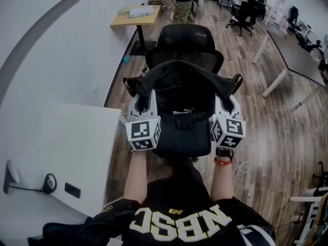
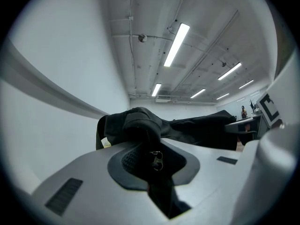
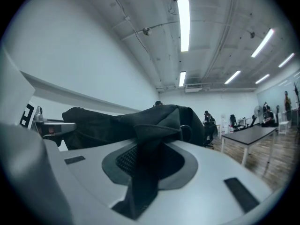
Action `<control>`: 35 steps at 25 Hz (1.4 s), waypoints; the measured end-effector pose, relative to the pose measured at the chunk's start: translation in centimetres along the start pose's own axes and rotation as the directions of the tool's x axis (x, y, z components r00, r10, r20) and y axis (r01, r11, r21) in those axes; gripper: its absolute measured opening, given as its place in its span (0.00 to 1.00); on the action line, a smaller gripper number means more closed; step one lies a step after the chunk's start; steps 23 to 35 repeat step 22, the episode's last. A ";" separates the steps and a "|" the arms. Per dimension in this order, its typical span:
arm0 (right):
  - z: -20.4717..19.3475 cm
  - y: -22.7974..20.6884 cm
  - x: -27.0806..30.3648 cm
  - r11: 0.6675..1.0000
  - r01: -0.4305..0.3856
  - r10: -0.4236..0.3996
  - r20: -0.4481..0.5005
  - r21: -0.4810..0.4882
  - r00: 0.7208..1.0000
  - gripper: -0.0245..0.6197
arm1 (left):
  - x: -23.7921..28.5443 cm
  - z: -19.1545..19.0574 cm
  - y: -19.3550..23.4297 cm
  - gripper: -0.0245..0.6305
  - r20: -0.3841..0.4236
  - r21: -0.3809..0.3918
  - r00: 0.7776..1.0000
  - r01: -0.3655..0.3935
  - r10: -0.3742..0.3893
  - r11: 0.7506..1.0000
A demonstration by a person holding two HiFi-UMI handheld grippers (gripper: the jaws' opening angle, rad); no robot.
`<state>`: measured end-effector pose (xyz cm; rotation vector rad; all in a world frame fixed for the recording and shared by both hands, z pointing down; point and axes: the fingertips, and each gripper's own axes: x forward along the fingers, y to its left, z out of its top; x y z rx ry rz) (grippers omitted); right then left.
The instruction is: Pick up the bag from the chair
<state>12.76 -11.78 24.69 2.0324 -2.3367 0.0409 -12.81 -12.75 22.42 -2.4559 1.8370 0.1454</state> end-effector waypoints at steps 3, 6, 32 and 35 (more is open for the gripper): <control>0.2 0.6 -1.0 1.000 0.003 -0.003 0.000 -0.003 1.000 0.17 | -0.6 0.1 0.1 0.15 -0.004 -0.010 1.000 -0.003 0.003 1.000; -0.1 1.0 -1.8 1.000 -0.003 0.003 -0.007 0.002 1.000 0.17 | -1.3 0.1 0.1 0.15 -0.001 -0.026 1.000 -0.002 0.002 1.000; -1.6 2.5 -2.6 0.999 -0.045 0.044 -0.035 -0.027 0.998 0.17 | -2.0 -1.1 -0.6 0.15 -0.006 -0.050 1.000 0.010 -0.011 0.999; -1.6 2.5 -2.6 0.999 -0.045 0.044 -0.035 -0.027 0.998 0.17 | -2.0 -1.1 -0.6 0.15 -0.006 -0.050 1.000 0.010 -0.011 0.999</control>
